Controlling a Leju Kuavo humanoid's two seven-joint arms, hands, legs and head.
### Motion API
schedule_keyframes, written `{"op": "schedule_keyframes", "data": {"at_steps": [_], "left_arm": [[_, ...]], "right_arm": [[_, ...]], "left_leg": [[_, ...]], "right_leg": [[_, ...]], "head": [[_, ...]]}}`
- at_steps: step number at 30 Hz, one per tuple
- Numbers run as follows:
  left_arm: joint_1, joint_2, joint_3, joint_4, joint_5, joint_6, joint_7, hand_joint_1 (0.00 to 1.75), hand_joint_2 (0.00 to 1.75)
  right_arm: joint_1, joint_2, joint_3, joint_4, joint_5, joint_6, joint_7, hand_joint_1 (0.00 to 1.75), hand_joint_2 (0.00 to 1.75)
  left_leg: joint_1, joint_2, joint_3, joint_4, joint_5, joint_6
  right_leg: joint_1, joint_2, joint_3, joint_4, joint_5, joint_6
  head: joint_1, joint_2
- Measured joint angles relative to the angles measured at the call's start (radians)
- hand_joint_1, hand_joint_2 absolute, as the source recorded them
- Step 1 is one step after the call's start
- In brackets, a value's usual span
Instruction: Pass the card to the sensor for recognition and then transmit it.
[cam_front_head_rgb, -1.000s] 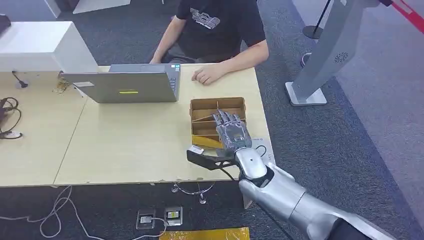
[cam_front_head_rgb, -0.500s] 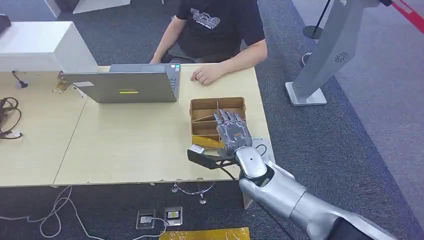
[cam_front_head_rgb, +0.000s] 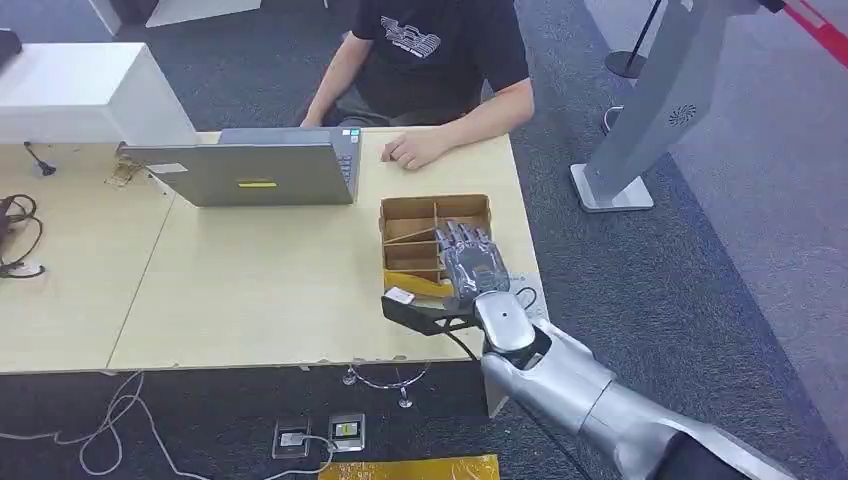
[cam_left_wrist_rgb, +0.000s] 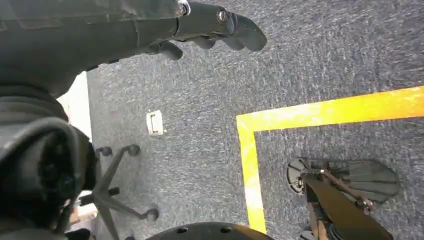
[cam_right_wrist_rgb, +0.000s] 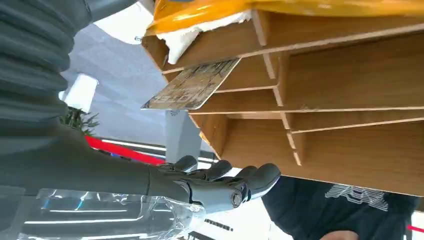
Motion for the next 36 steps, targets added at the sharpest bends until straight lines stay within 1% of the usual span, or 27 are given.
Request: {"op": "schedule_keyframes", "data": {"at_steps": [11, 18, 25, 26, 27, 36], "left_arm": [[0.0, -0.001, 0.001, 0.0, 0.014, 0.014, -0.005, 0.0, 0.0], [0.0, -0.001, 0.01, 0.0, 0.018, 0.022, -0.021, 0.0, 0.0], [0.001, -0.001, 0.01, 0.0, 0.02, 0.019, -0.021, 0.0, 0.0], [0.001, -0.001, 0.01, 0.0, 0.02, 0.017, -0.019, 0.0, 0.0], [0.0, -0.001, 0.01, 0.0, 0.02, 0.016, -0.018, 0.0, 0.0], [0.001, -0.001, 0.01, 0.0, 0.02, 0.007, -0.018, 0.0, 0.0]], "right_arm": [[-0.007, 0.007, -0.015, 0.029, 0.005, -0.01, -0.007, 0.0, 1.75], [-0.011, 0.009, -0.02, 0.051, 0.004, -0.014, -0.013, 0.0, 1.75], [-0.011, 0.013, -0.023, 0.068, 0.004, -0.014, -0.015, 0.0, 1.75], [-0.011, 0.013, -0.023, 0.071, 0.004, -0.014, -0.016, 0.12, 1.75], [-0.011, 0.014, -0.023, 0.074, 0.004, -0.013, -0.017, 1.75, 1.75], [-0.011, 0.013, -0.037, 0.091, -0.003, -0.011, -0.022, 1.75, 1.75]], "left_leg": [[0.0, 0.0, 0.0, 0.0, 0.0, 0.0], [0.0, 0.0, 0.0, 0.0, 0.0, 0.0], [0.0, 0.0, 0.0, 0.0, 0.0, 0.0], [0.0, 0.0, 0.0, 0.0, 0.0, 0.0], [0.0, 0.0, 0.0, 0.0, 0.0, 0.0], [0.0, 0.0, 0.0, 0.0, 0.0, 0.0]], "right_leg": [[0.0, 0.0, 0.0, 0.0, 0.0, 0.0], [0.0, 0.0, 0.0, 0.0, 0.0, 0.0], [0.0, 0.0, 0.0, 0.0, 0.0, 0.0], [0.0, 0.0, 0.0, 0.0, 0.0, 0.0], [0.0, 0.0, 0.0, 0.0, 0.0, 0.0], [0.0, 0.0, 0.0, 0.0, 0.0, 0.0]], "head": [[0.0, 0.0], [0.0, 0.0], [0.0, 0.0], [0.0, 0.0], [0.0, 0.0], [0.0, 0.0]]}}
